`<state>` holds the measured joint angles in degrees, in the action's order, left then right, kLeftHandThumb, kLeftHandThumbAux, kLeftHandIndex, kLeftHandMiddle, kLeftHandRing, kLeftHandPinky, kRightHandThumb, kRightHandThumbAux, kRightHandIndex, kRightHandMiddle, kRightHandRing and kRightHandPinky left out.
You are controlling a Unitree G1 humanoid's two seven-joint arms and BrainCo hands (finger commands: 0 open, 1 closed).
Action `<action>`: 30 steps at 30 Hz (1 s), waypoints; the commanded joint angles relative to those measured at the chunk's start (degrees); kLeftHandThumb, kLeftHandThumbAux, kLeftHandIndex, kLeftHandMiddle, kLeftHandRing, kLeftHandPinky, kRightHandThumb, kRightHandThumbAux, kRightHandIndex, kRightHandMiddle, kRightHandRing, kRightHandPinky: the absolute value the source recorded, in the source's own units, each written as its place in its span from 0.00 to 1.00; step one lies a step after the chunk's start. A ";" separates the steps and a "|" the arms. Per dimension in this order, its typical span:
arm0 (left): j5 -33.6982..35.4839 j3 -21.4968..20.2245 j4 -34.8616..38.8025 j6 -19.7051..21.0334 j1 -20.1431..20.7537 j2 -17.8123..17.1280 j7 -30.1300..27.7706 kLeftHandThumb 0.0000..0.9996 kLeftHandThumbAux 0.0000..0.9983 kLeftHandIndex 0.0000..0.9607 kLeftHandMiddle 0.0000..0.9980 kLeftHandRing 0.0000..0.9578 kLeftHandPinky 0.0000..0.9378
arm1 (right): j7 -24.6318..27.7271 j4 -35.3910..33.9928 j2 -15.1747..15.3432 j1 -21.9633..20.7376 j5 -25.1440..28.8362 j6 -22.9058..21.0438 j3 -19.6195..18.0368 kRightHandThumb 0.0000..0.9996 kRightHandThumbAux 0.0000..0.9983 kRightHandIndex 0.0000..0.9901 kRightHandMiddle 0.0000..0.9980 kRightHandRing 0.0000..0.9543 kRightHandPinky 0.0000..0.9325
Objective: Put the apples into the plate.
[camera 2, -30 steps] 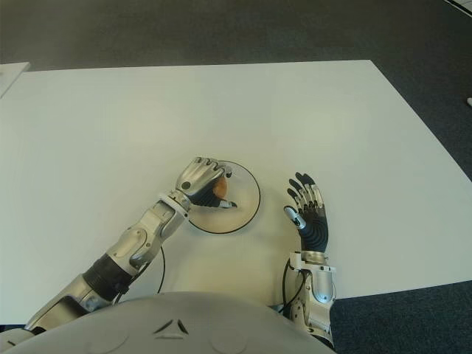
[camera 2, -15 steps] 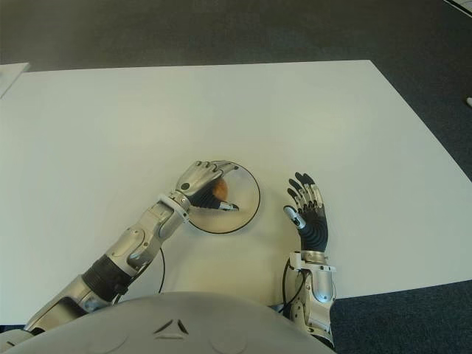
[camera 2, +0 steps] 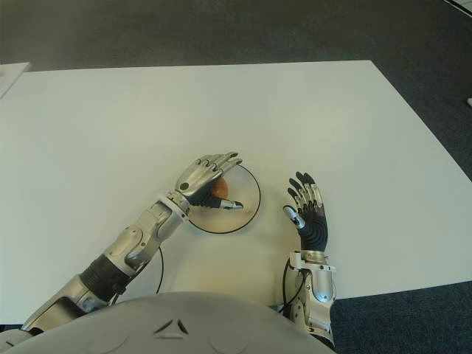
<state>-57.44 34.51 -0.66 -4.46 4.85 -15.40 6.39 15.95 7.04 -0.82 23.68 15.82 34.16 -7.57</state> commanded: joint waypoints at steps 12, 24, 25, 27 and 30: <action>0.34 -0.36 -0.27 0.18 -0.45 -0.86 -0.47 0.07 0.23 0.00 0.00 0.00 0.00 | -0.43 1.96 -0.13 0.47 -0.79 -1.41 0.28 0.21 0.64 0.08 0.12 0.13 0.16; 2.42 -3.21 4.36 0.17 -1.98 -1.95 -1.13 0.09 0.21 0.00 0.00 0.00 0.00 | -0.57 1.89 -0.15 0.74 -1.65 -0.79 0.39 0.20 0.64 0.08 0.12 0.12 0.15; 3.05 -3.89 5.44 0.13 -2.26 -2.23 -1.57 0.09 0.21 0.00 0.00 0.00 0.00 | -0.53 1.89 -0.16 0.75 -1.59 -0.80 0.40 0.20 0.64 0.08 0.12 0.12 0.15; 3.94 -4.97 7.17 0.19 -3.11 -2.40 -1.68 0.10 0.21 0.00 0.00 0.00 0.00 | -0.42 1.90 -0.14 0.77 -1.47 -0.89 0.43 0.20 0.64 0.08 0.12 0.13 0.15; 4.53 -5.85 8.61 0.32 -4.12 -2.34 -1.44 0.11 0.20 0.00 0.00 0.00 0.00 | -0.29 1.91 -0.09 0.83 -1.34 -0.98 0.47 0.20 0.65 0.08 0.12 0.12 0.15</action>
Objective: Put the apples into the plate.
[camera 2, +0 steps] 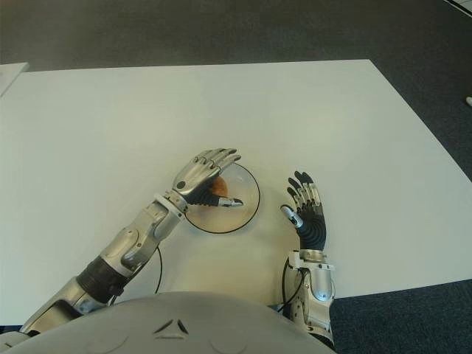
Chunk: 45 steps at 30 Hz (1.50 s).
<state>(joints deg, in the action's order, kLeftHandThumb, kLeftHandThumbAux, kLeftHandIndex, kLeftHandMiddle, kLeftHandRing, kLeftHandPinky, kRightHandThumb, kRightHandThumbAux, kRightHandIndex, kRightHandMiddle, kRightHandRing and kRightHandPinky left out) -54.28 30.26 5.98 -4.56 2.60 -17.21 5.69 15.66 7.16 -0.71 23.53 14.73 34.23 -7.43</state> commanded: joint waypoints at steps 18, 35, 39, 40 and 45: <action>6.64 -13.40 7.65 -2.42 -12.54 1.87 14.36 0.24 0.26 0.07 0.01 0.02 0.13 | 0.73 2.07 -0.20 1.08 0.30 -0.81 0.24 0.21 0.64 0.09 0.12 0.13 0.16; 27.80 -19.46 5.32 -12.42 -24.31 4.67 12.17 0.19 0.37 0.07 0.02 0.02 0.06 | 1.18 1.67 0.59 1.30 0.67 -1.85 0.43 0.21 0.63 0.08 0.11 0.12 0.14; 31.63 -19.67 4.10 -13.57 -26.74 6.94 12.49 0.17 0.42 0.07 0.03 0.02 0.07 | 1.41 1.83 0.60 1.13 0.90 -1.85 0.45 0.21 0.63 0.08 0.11 0.12 0.14; 33.05 -19.66 3.83 -13.86 -27.92 7.85 12.56 0.16 0.43 0.07 0.03 0.02 0.07 | 1.51 1.84 0.60 1.08 1.04 -1.93 0.44 0.22 0.63 0.08 0.11 0.12 0.14; 38.94 -20.29 3.68 -14.22 -31.91 11.03 11.54 0.13 0.47 0.07 0.04 0.03 0.08 | 1.68 1.50 0.61 1.08 1.31 -2.44 0.50 0.23 0.62 0.09 0.12 0.12 0.14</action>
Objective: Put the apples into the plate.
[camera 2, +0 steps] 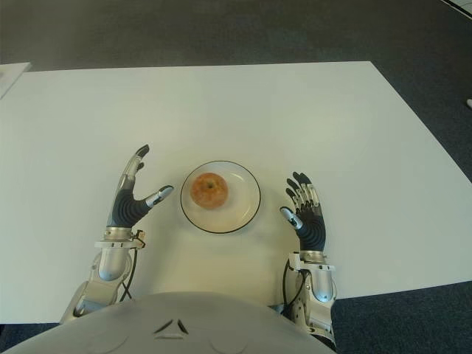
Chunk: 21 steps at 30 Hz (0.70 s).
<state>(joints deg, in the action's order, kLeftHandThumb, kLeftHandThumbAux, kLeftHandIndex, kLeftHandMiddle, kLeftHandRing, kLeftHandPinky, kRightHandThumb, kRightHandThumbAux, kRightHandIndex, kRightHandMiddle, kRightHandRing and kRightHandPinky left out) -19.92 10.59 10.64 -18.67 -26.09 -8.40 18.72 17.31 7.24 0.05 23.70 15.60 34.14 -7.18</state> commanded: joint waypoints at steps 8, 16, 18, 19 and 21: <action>7.24 -3.21 -1.77 1.42 -5.15 6.06 -0.90 0.07 0.48 0.07 0.06 0.06 0.09 | 0.22 0.82 0.02 1.30 0.74 -3.26 0.45 0.23 0.62 0.09 0.12 0.12 0.14; 5.50 -3.69 -4.69 -0.89 -7.00 9.01 0.80 0.03 0.47 0.07 0.08 0.08 0.09 | 0.79 0.76 0.20 1.58 1.16 -3.76 0.45 0.24 0.63 0.09 0.12 0.12 0.15; 4.84 -3.06 -5.62 -2.02 -8.11 9.80 1.52 0.02 0.48 0.07 0.08 0.08 0.09 | 1.04 0.73 0.34 1.61 1.29 -3.77 0.39 0.24 0.63 0.09 0.12 0.12 0.14; 4.66 -2.79 -6.28 -2.64 -8.55 10.16 1.83 0.02 0.48 0.07 0.08 0.08 0.09 | 1.10 0.68 0.38 1.62 1.25 -3.84 0.41 0.24 0.63 0.09 0.12 0.12 0.14; 4.47 -2.50 -7.15 -3.46 -9.04 10.67 2.14 0.02 0.49 0.07 0.08 0.08 0.09 | 1.21 0.59 0.44 1.67 1.18 -3.94 0.43 0.24 0.63 0.09 0.12 0.12 0.14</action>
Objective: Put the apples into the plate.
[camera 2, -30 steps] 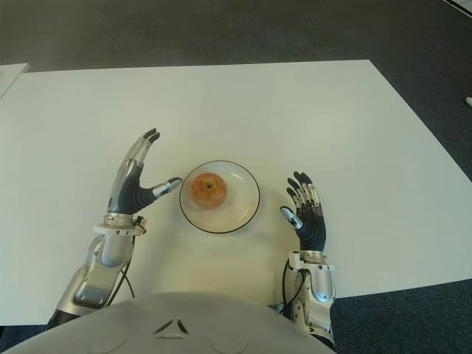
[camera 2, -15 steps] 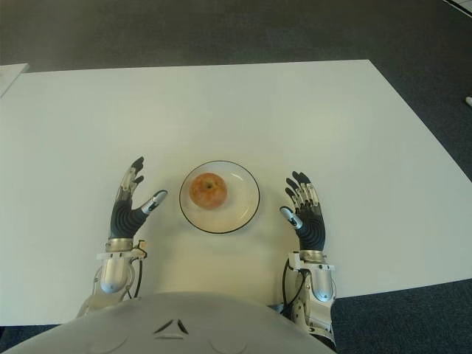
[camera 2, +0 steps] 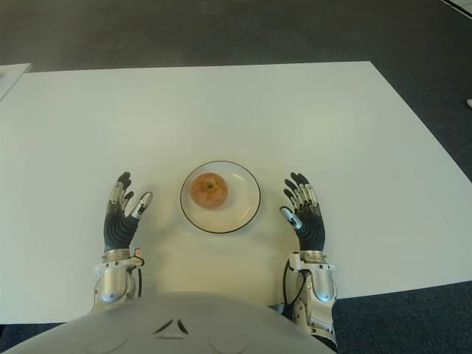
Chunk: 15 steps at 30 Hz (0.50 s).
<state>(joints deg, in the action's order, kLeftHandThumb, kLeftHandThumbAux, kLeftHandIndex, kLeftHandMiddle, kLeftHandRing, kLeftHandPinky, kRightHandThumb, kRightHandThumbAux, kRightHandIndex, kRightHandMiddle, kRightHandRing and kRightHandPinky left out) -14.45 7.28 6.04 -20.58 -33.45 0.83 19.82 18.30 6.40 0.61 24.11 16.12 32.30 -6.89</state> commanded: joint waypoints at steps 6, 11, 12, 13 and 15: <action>-0.60 1.13 -3.03 -2.20 -2.76 2.30 0.37 0.01 0.50 0.06 0.07 0.07 0.09 | 0.59 1.37 0.15 1.34 0.53 -1.87 0.07 0.23 0.63 0.09 0.11 0.11 0.14; 0.56 0.95 -3.77 -3.15 -3.88 2.71 -0.37 0.03 0.51 0.06 0.07 0.07 0.09 | 0.84 1.47 0.48 1.37 -0.10 -1.14 0.06 0.22 0.64 0.09 0.10 0.10 0.12; 0.69 0.92 -3.95 -3.32 -3.93 2.77 -0.44 0.03 0.51 0.06 0.07 0.07 0.09 | 0.92 1.44 0.55 1.38 -0.16 -1.03 0.06 0.22 0.64 0.09 0.10 0.10 0.12; 0.81 0.89 -4.14 -3.50 -3.95 2.81 -0.52 0.03 0.50 0.06 0.07 0.07 0.09 | 1.02 1.43 0.62 1.40 -0.20 -0.94 0.08 0.22 0.64 0.09 0.10 0.10 0.12; 0.78 0.91 -4.28 -3.70 -3.97 2.97 -0.57 0.03 0.50 0.06 0.07 0.07 0.10 | 1.17 1.40 0.76 1.39 -0.10 -0.93 0.02 0.21 0.64 0.08 0.10 0.09 0.12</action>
<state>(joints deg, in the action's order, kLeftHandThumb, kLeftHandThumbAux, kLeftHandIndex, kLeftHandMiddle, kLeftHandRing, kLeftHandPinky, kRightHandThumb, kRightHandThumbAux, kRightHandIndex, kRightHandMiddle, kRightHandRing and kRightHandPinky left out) -14.06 7.96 3.11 -24.26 -36.94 3.59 19.95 19.28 6.33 1.24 24.41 15.97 32.23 -6.85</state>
